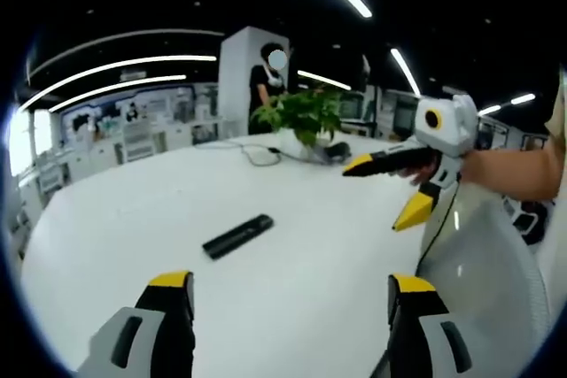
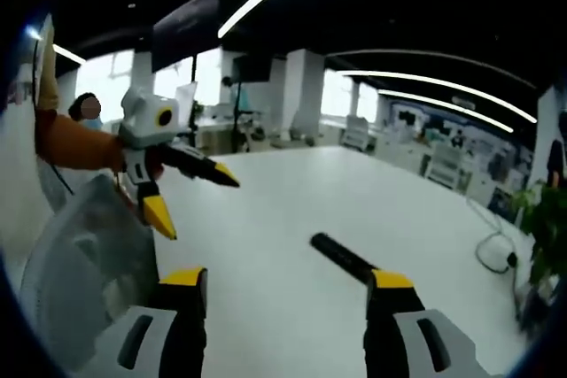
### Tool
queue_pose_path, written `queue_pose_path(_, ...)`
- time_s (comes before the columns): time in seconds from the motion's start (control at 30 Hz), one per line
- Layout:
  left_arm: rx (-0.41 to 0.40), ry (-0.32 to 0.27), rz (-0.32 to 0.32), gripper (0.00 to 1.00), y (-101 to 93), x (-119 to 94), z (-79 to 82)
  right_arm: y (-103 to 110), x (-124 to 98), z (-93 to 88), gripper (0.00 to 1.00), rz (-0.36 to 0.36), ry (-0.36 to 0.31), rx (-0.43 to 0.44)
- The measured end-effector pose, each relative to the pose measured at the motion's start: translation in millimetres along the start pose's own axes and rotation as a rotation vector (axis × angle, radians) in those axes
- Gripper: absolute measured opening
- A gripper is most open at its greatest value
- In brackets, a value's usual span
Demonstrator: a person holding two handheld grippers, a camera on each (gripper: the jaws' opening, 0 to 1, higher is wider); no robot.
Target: Press the specified remote control buttons in sequence, fully releasing each button before pressing the next.
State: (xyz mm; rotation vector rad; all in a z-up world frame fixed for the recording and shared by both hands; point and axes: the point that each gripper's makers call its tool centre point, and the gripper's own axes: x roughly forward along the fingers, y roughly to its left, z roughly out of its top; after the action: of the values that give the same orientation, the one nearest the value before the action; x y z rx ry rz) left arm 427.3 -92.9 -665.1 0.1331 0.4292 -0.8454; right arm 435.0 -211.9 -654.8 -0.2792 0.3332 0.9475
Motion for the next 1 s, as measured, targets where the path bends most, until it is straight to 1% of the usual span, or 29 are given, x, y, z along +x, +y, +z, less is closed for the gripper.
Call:
queue_pose_path(0.07, -0.007, 0.003, -0.008, 0.96, -5.6, -1.9, -3.7, 3.8, -0.9, -0.6, 0.75, 0.003, -0.01, 0.013)
queue_pose_path(0.2, -0.022, 0.004, -0.019, 1.0, -12.4, -5.2, -10.2, 13.4, -5.0, -1.5, 0.82, 0.0, -0.034, 0.035)
queue_pose_path(0.33, -0.034, -0.014, -0.036, 1.0, -22.4, -11.7, -11.5, 20.4, -11.9, 0.6, 0.84, 0.0, -0.068, 0.077)
queue_pose_path(0.43, -0.038, -0.014, -0.043, 1.0, -28.3, -15.8, -13.1, 23.7, -16.4, 1.3, 0.85, -0.004, -0.084, 0.107)
queue_pose_path(0.53, -0.058, -0.036, -0.041, 1.0, -32.2, -21.6, -10.9, 27.5, -19.9, 3.8, 0.86, -0.007, -0.105, 0.133)
queue_pose_path(0.63, -0.071, -0.048, -0.039, 1.0, -34.8, -25.3, -10.5, 32.0, -22.1, 6.8, 0.92, -0.012, -0.123, 0.15)
queue_pose_path(0.73, -0.059, -0.046, -0.039, 1.0, -38.5, -27.3, -7.6, 36.3, -22.8, 7.3, 0.94, -0.01, -0.125, 0.146)
queue_pose_path(0.87, -0.075, -0.074, -0.034, 1.0, -40.2, -30.3, 1.3, 38.2, -23.5, 6.6, 0.99, -0.008, -0.121, 0.16)
queue_pose_path(1.0, -0.084, -0.094, -0.025, 1.0, -40.6, -31.7, 5.7, 42.8, -25.0, 11.5, 0.99, -0.006, -0.134, 0.189)
